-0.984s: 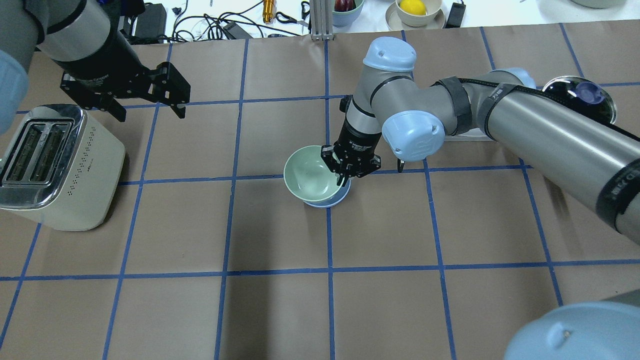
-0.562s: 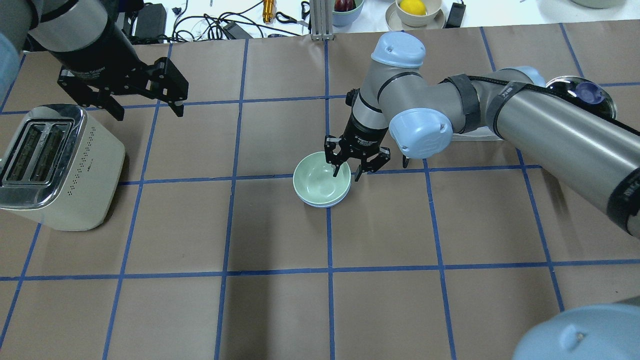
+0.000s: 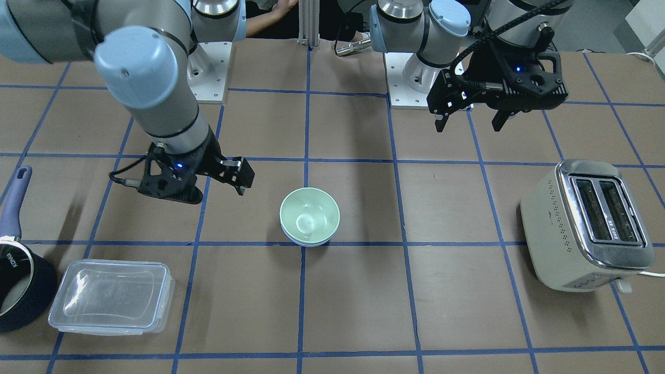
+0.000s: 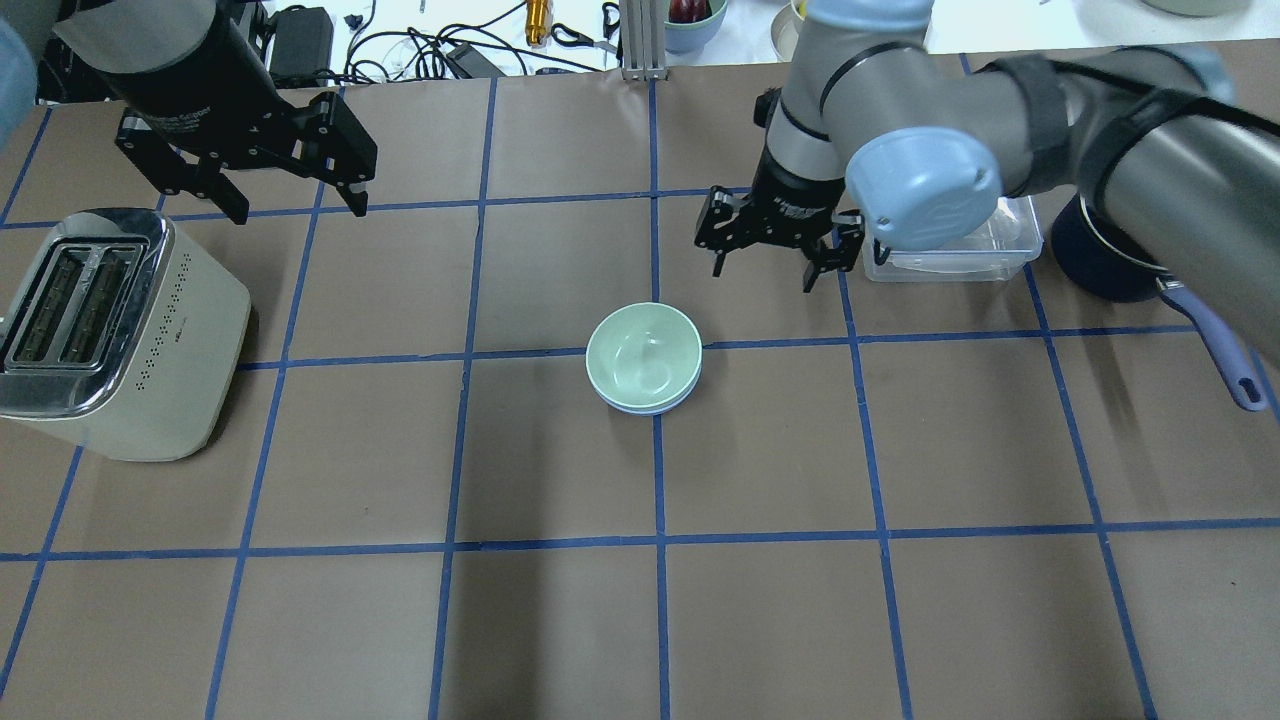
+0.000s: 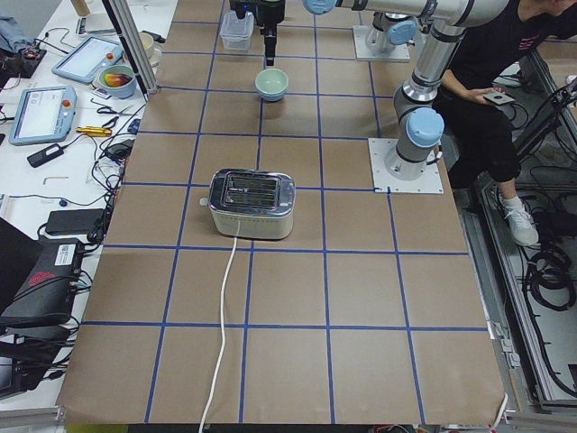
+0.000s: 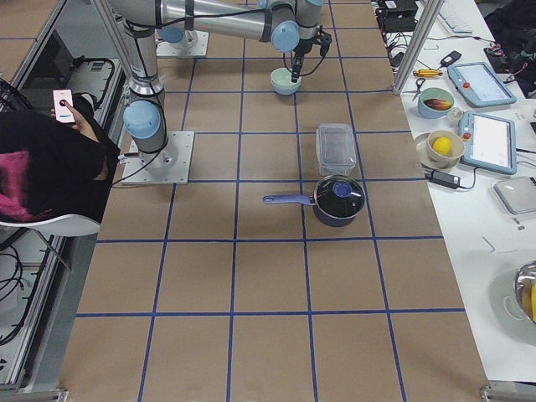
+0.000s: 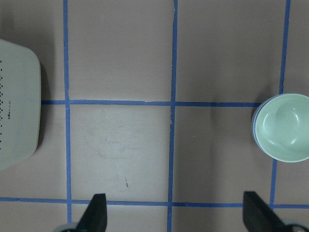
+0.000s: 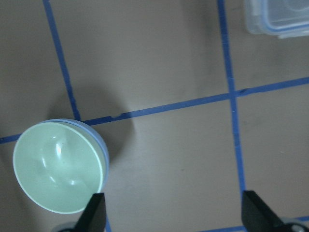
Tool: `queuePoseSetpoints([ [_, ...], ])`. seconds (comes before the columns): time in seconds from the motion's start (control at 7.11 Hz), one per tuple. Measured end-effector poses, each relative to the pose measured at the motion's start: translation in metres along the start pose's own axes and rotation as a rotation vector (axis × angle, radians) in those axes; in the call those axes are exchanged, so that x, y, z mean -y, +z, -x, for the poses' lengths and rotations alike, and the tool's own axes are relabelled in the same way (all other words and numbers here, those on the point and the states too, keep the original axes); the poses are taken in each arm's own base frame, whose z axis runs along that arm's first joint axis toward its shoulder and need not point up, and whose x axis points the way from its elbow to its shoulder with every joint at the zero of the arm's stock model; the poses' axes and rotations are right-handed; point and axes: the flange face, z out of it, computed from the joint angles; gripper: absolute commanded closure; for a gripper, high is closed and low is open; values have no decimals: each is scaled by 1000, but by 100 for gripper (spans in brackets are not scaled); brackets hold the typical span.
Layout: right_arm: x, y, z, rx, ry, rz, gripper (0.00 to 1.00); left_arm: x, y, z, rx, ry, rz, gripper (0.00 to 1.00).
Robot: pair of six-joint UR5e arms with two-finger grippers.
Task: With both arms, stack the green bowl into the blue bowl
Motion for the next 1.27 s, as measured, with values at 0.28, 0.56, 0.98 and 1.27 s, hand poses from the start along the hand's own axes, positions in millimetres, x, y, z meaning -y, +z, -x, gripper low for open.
queuePoseSetpoints([
  [0.28, -24, -44, -25, -66, -26, -28, 0, 0, 0, -1, 2, 2, 1, 0],
  [0.56, -36, -57, -36, -83, -37, -14, 0, 1, -3, -1, -5, 1, -8, 0],
  [0.98, -34, -68, -55, -69, -63, -21, 0, 0, -4, -1, 1, 9, -10, 0],
  [1.27, -39, -76, -58, -64, -64, -32, 0, 0, -2, -1, -3, 9, -7, 0],
])
